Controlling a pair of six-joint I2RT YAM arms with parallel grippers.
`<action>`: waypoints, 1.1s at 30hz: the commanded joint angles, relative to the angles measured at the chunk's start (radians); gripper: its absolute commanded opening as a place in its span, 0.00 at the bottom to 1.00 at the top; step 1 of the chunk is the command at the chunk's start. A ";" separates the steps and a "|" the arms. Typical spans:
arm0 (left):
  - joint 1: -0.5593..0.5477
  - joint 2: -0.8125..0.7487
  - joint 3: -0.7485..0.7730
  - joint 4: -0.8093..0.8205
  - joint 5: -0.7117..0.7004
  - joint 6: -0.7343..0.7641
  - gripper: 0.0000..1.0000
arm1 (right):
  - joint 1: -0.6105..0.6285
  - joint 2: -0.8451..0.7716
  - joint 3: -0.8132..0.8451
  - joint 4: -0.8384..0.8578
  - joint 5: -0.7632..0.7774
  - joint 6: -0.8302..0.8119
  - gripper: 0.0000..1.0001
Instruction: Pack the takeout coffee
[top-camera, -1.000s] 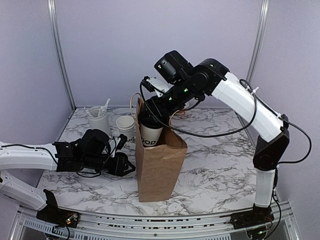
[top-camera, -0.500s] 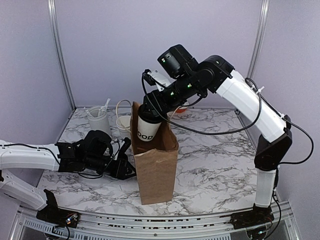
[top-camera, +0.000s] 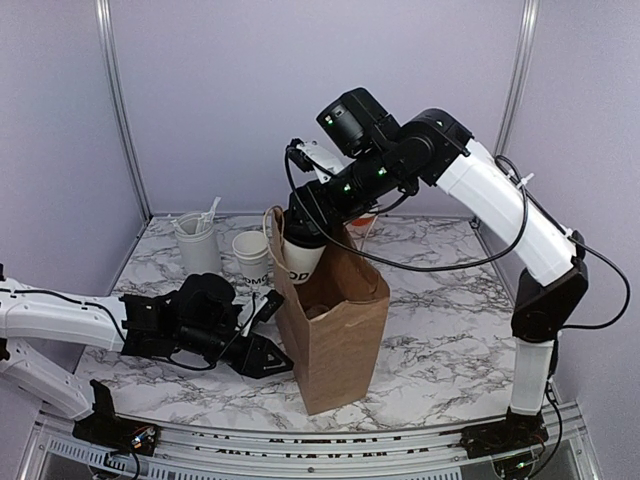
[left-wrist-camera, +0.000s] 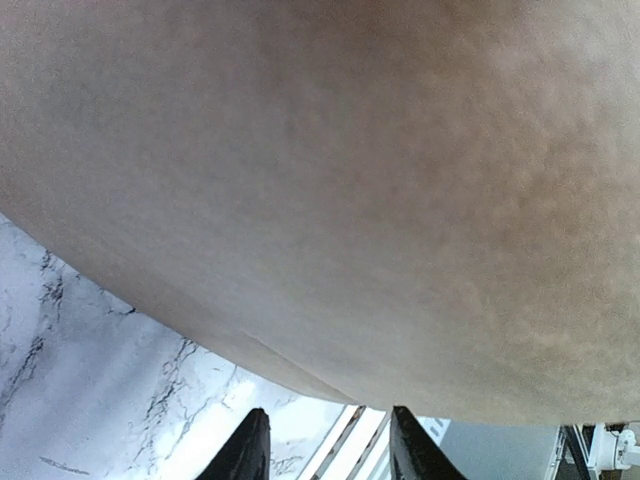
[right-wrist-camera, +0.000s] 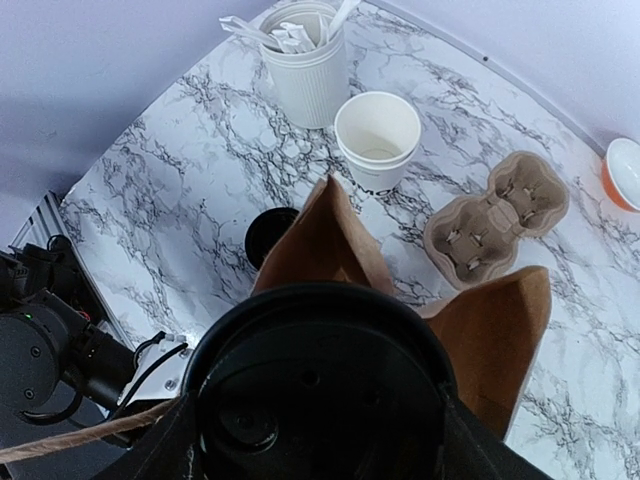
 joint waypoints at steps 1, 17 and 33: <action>-0.033 0.029 0.028 0.077 0.011 -0.013 0.42 | 0.019 -0.052 0.031 -0.035 0.029 -0.001 0.57; -0.086 0.100 0.107 0.122 -0.045 -0.005 0.42 | 0.042 -0.092 -0.064 -0.068 0.030 0.089 0.54; -0.085 -0.030 0.077 0.028 -0.181 0.038 0.41 | 0.065 -0.217 -0.335 -0.011 0.054 0.209 0.53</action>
